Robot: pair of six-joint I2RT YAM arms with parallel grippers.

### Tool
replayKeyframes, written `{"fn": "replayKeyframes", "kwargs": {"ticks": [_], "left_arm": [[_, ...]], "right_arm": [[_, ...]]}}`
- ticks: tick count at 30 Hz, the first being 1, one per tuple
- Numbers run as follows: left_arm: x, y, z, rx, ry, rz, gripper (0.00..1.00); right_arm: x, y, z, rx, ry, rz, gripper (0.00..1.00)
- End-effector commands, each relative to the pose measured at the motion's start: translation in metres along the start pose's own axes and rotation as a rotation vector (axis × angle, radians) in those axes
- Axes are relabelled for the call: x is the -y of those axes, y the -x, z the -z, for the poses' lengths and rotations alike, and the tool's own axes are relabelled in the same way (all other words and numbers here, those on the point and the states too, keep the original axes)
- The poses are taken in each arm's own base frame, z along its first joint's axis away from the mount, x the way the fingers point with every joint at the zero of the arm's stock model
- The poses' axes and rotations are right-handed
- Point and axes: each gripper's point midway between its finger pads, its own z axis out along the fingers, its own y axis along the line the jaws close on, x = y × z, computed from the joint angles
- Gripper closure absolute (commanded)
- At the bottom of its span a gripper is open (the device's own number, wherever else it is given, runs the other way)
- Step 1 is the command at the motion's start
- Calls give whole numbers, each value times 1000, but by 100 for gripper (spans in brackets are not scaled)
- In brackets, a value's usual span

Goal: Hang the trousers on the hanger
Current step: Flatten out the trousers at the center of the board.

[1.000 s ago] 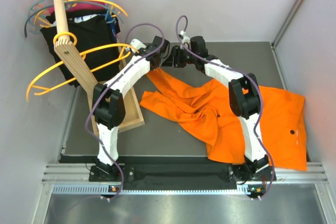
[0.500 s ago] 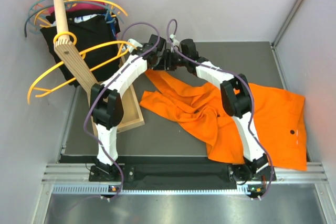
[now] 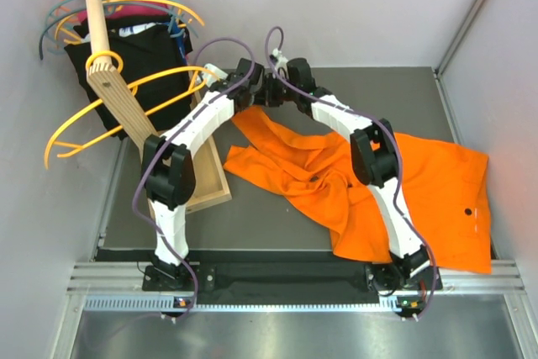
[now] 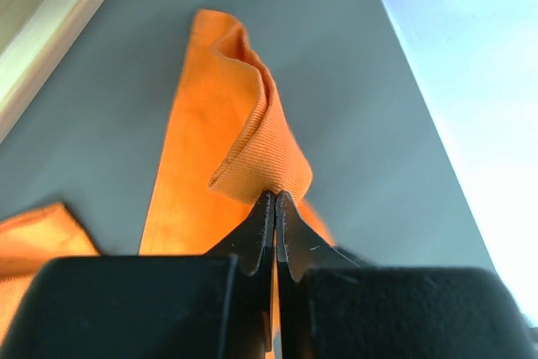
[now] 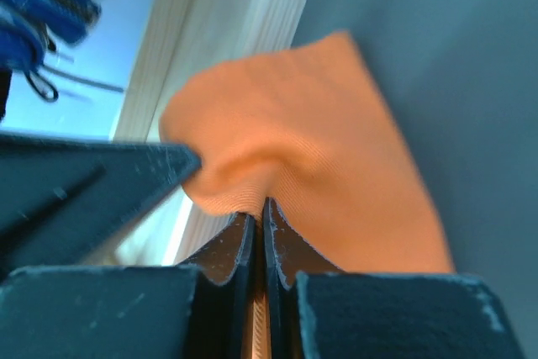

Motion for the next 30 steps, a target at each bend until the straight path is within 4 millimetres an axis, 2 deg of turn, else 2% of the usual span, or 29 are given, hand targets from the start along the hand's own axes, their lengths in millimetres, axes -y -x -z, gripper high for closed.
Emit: {"fn": "replayKeyframes", "kwargs": {"ticks": [1, 2, 3, 4, 5, 6, 7, 8, 9, 10, 12, 13, 14, 15, 19, 21, 22, 23, 24, 26, 27, 28, 29, 30], "left_arm": [[30, 36, 16, 85, -137, 40, 100], [26, 36, 14, 97, -143, 30, 100], [35, 42, 14, 121, -182, 51, 100], [35, 45, 13, 141, -187, 35, 100], [35, 44, 8, 152, -187, 26, 100], [42, 46, 7, 166, -212, 35, 100], [43, 48, 4, 185, -208, 22, 100], [44, 45, -1, 194, -208, 17, 100], [43, 45, -5, 206, -204, 14, 100], [44, 48, -8, 237, -204, 20, 100], [38, 44, -22, 263, -180, 14, 100], [38, 44, -26, 276, -176, 19, 100], [31, 42, -35, 304, -151, 15, 100], [29, 42, -39, 318, -142, 15, 100], [22, 49, -58, 423, -89, -7, 100], [24, 58, -65, 469, -80, -4, 100], [24, 61, -73, 490, -66, -36, 100], [25, 67, -75, 526, -64, -26, 100], [26, 70, -77, 542, -60, -52, 100], [22, 74, -88, 577, -44, -59, 100], [23, 79, -90, 610, -41, -45, 100], [17, 78, -100, 621, -18, -78, 100], [18, 80, -105, 632, -16, -83, 100], [18, 81, -110, 639, -14, -93, 100]], "right_arm": [[-9, 53, -2, 136, 9, 71, 100], [-8, 61, -2, 156, 9, 79, 100], [-2, 61, -8, 160, 4, 80, 100], [-12, 82, -5, 206, 22, 110, 100], [-5, 92, -4, 236, 2, 111, 100], [8, 91, -11, 244, -9, 97, 99], [6, 106, -8, 284, 2, 106, 98], [18, 112, -7, 307, -5, 91, 97], [28, 114, -12, 338, 8, 77, 92], [36, 121, -10, 368, 10, 69, 90], [49, 124, -16, 413, 18, 54, 91], [47, 134, -14, 448, 25, 66, 90], [57, 131, -20, 464, 11, 61, 87], [56, 137, -19, 497, 17, 67, 85], [65, 151, -17, 599, -12, 43, 86], [72, 163, -13, 669, -55, 44, 91], [73, 167, -12, 694, -64, 44, 89], [83, 171, -10, 733, -104, 31, 82], [85, 178, -6, 759, -115, 29, 56], [92, 194, 10, 825, -167, 17, 34], [96, 196, 14, 836, -182, 13, 16], [100, 207, 25, 860, -195, 16, 7], [109, 210, 31, 860, -233, 4, 4], [106, 222, 46, 877, -242, 9, 0]]}}
